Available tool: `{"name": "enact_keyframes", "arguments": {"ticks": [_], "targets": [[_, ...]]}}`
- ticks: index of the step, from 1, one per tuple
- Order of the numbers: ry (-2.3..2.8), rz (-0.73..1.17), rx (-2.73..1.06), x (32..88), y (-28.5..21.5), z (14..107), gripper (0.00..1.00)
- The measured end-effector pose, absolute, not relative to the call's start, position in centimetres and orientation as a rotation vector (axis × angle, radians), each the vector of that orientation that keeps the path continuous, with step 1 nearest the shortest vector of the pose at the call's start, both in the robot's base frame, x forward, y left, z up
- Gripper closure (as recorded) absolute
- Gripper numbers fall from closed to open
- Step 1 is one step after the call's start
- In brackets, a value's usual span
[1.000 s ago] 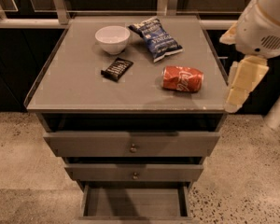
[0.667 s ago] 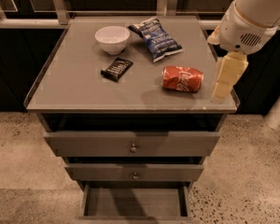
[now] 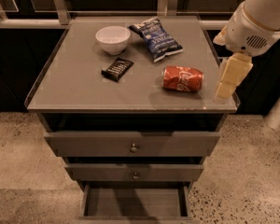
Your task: Place coke can into bottom drawer
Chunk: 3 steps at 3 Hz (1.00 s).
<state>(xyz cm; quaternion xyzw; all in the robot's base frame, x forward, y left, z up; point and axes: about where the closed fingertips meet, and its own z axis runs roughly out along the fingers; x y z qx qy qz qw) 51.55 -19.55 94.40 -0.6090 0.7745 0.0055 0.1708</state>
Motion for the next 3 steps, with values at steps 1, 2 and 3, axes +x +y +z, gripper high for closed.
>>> {"name": "enact_keyframes", "arguments": {"ticks": [1,2,3], "targets": [[2.199,0.072,-1.683,54.1,-20.0,93.0,0.00],[2.173,0.148,-1.676,57.5,-19.2,91.1,0.00],[2.151,0.236,-1.688,60.3,-17.7,88.5,0.00]]}}
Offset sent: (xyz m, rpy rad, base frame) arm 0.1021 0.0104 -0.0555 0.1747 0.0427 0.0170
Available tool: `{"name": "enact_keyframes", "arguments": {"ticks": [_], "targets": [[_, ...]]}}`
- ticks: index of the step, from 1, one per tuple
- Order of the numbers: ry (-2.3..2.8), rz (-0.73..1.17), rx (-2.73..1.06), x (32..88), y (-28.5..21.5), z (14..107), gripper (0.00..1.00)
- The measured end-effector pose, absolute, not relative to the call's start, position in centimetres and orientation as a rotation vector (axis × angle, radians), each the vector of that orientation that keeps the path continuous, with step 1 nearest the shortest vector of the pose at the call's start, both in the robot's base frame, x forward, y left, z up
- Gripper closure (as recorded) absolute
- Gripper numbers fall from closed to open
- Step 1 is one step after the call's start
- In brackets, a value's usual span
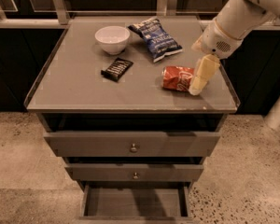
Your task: Place coke can into bottom drawer
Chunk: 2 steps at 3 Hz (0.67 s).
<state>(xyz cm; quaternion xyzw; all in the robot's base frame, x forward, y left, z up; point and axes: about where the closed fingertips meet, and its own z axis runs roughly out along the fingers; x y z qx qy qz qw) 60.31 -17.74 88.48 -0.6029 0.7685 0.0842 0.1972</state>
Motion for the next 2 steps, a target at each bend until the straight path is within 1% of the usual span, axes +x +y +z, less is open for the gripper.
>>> {"name": "enact_keyframes", "arguments": {"ticks": [2], "targets": [[2.185,0.370,-1.689,62.4,-16.4,82.7,0.00]]}}
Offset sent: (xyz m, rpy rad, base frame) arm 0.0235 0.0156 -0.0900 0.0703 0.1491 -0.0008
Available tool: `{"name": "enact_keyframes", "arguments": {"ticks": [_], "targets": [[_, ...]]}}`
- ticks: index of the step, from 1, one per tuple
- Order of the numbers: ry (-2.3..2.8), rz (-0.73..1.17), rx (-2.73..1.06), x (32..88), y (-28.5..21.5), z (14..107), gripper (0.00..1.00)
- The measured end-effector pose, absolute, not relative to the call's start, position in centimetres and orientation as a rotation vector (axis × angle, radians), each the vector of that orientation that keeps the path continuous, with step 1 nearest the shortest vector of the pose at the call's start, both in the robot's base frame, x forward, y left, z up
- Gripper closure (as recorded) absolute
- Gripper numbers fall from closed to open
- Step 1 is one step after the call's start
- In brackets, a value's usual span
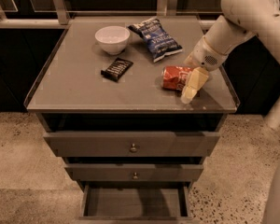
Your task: Place coke can into bottom drawer
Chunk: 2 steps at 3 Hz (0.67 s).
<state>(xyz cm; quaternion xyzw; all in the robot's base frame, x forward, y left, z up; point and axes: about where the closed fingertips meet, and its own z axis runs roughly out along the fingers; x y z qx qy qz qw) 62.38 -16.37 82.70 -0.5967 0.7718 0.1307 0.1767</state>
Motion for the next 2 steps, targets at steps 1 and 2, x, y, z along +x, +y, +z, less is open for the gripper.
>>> {"name": "enact_keyframes", "arguments": {"ticks": [1,2], "targets": [[2.186,0.372,-1.690,62.41,-16.35,82.55,0.20],[2.186,0.372,-1.690,62.41,-16.35,82.55,0.43]]}}
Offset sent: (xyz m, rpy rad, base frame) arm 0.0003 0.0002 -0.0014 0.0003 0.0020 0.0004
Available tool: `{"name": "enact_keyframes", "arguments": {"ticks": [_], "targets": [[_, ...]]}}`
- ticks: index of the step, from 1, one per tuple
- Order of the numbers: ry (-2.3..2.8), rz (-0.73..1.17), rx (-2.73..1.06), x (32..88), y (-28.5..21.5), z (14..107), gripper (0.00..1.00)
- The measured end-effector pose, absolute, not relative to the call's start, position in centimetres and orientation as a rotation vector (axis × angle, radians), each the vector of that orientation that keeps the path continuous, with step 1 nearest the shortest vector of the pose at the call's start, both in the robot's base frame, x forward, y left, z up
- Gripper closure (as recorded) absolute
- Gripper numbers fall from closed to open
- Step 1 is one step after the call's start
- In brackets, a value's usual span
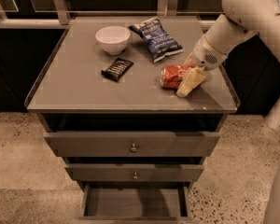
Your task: Place coke can into bottom drawer
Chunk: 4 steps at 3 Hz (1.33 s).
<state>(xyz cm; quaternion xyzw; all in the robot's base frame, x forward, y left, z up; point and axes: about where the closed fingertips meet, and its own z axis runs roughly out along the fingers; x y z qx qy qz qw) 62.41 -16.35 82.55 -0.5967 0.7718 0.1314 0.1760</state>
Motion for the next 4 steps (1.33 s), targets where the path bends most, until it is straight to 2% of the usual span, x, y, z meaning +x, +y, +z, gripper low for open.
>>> {"name": "enact_keyframes", "arguments": {"ticks": [2,3,4], "targets": [[2.186,0.372,-1.690,62.4,-16.3,82.6,0.90],[2.186,0.372,-1.690,62.4,-16.3,83.0,1.00],[2.207,0.437,-1.615,59.3,-18.1,83.8,1.00]]}}
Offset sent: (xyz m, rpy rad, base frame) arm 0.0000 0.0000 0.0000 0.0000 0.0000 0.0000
